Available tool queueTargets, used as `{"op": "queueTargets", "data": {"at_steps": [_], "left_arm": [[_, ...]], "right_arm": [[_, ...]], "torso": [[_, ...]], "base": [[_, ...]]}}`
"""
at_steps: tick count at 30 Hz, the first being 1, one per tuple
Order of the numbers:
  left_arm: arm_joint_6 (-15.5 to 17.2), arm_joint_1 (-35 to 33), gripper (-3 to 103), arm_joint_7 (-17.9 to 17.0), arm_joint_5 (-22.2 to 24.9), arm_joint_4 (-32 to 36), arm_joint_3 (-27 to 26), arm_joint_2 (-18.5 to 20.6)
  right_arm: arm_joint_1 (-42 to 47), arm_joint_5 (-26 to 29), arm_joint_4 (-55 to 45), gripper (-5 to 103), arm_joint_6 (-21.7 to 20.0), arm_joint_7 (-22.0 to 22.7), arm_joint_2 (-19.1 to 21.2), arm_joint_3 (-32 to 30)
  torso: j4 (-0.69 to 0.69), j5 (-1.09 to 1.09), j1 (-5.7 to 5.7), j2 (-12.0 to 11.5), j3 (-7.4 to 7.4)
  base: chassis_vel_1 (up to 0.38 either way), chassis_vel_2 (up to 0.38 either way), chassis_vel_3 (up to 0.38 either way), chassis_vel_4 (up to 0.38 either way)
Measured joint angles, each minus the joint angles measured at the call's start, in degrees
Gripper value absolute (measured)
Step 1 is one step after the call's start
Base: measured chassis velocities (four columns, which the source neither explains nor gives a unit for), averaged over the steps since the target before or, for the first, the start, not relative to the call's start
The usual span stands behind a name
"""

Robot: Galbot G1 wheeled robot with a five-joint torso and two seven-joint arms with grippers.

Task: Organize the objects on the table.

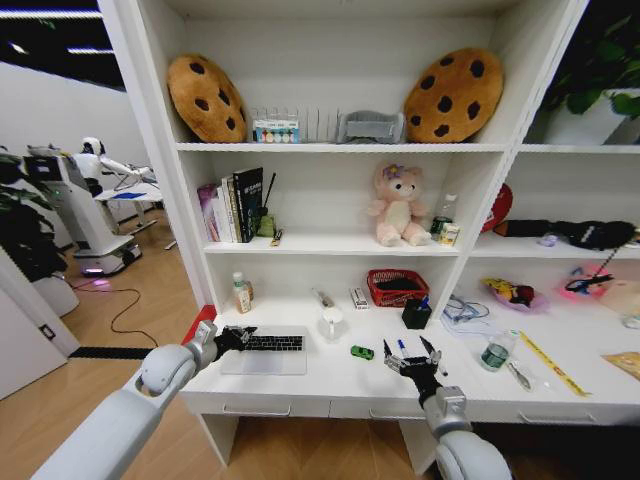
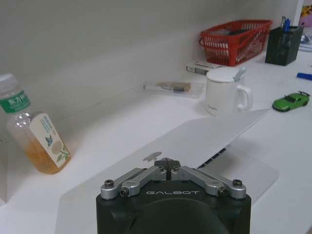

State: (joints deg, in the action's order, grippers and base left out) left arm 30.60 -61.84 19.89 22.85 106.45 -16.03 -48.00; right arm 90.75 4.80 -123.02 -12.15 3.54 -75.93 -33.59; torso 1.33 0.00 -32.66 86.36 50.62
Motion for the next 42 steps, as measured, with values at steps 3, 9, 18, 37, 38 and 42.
{"op": "queueTargets", "data": {"at_steps": [3,9,18,37,38,42], "left_arm": [[-1.8,-1.1,0,0.8,-2.8,-1.0,0.7,-0.3],[-4.4,-2.9,0,1.6,-6.7,-3.0,1.9,-1.2],[-15.0,-0.4,0,-16.0,4.3,-3.8,-5.9,-7.6],[-23.6,-19.2,45,-25.6,12.8,11.9,-16.8,-11.6],[-23.7,-20.1,50,-25.7,12.7,12.9,-16.9,-12.0],[-23.9,-21.7,67,-26.6,10.8,15.9,-16.1,-13.4]], "right_arm": [[-0.3,0.0,0.3,100,0.1,0.0,0.0,0.2],[-0.5,0.0,0.7,100,0.3,0.0,0.1,0.3],[-0.3,1.0,-0.7,100,-0.2,0.1,0.4,-0.1],[2.0,1.8,-3.3,100,-0.8,1.0,0.3,-0.6],[2.3,1.8,-3.6,100,-0.8,1.0,0.4,-0.7],[2.4,2.0,-4.4,100,-0.8,1.1,0.6,-1.3]], "torso": [[-0.01,-0.01,0.00,0.0,0.00],[-0.01,-0.01,0.00,0.0,0.00],[0.02,-0.01,0.00,0.0,0.01],[-0.01,0.00,0.01,0.0,0.00],[-0.01,0.00,0.00,0.0,0.00],[0.00,0.01,0.01,0.0,0.00]], "base": [[0.000,0.000,0.000,0.000],[0.000,0.000,0.000,0.000],[0.000,0.000,0.000,0.000],[0.000,0.000,0.000,0.000],[0.000,0.000,0.000,0.000],[0.000,0.000,0.000,0.000]]}}
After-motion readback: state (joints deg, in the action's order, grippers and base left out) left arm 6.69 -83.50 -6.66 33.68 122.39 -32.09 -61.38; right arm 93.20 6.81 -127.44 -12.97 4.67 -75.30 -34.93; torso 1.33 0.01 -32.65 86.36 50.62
